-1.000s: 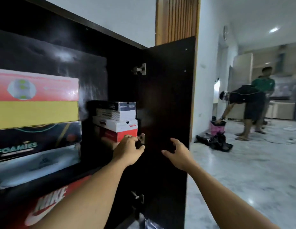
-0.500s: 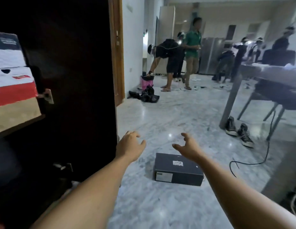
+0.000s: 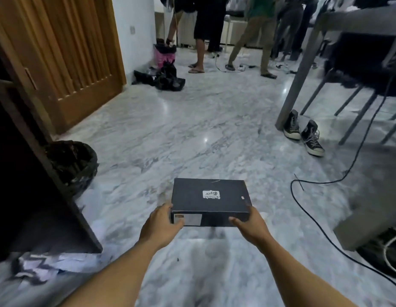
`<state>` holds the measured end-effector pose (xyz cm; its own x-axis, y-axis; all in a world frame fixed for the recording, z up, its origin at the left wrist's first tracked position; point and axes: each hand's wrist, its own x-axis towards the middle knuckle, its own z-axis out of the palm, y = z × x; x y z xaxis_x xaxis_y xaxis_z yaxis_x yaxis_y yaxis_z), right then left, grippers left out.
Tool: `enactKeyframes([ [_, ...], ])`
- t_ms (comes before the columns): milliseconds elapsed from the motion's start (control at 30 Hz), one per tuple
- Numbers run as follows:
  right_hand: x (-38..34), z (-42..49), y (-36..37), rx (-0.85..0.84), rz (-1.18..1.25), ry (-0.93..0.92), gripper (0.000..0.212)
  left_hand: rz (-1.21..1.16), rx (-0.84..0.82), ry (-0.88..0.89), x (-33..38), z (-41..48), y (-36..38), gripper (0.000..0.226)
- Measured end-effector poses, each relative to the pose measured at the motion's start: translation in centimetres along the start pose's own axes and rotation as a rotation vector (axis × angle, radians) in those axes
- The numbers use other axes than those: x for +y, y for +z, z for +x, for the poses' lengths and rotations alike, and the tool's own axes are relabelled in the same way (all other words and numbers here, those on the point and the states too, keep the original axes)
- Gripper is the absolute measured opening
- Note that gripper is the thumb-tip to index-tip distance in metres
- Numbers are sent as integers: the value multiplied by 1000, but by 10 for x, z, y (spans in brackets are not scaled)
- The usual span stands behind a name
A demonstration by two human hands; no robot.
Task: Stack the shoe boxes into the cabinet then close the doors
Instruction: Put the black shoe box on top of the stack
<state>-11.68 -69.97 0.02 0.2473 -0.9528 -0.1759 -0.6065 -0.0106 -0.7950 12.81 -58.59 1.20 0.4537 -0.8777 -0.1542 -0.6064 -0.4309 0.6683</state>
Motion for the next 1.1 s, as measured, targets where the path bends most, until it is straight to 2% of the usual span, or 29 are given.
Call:
enactKeyframes([
  [133,37,34,8,92,77,81,58,-106,-20,-26,-31,37,39,72],
  [267,64,62,12,79,110,185,108,-189,-65,-126,-61,69,61,115],
  [333,74,75,13,65,153,190,122,-221,-73,-161,-72,85,68,126],
  [400,83,86,15,35,226,182,122,-249,-78,-187,-75,97,72,129],
  [500,96,100,19,-10,314,126,100,-270,-104,-173,-77,115,79,131],
  [633,103,111,23,-34,369,67,93,-300,-149,-157,-77,132,84,150],
  [800,110,120,28,-10,391,29,97,-382,-151,-99,-83,141,96,139],
  [1033,104,110,32,29,395,20,106,-393,-90,-116,-87,130,93,154],
  [1100,99,102,33,25,408,19,108,-376,-68,-88,-87,121,87,144],
])
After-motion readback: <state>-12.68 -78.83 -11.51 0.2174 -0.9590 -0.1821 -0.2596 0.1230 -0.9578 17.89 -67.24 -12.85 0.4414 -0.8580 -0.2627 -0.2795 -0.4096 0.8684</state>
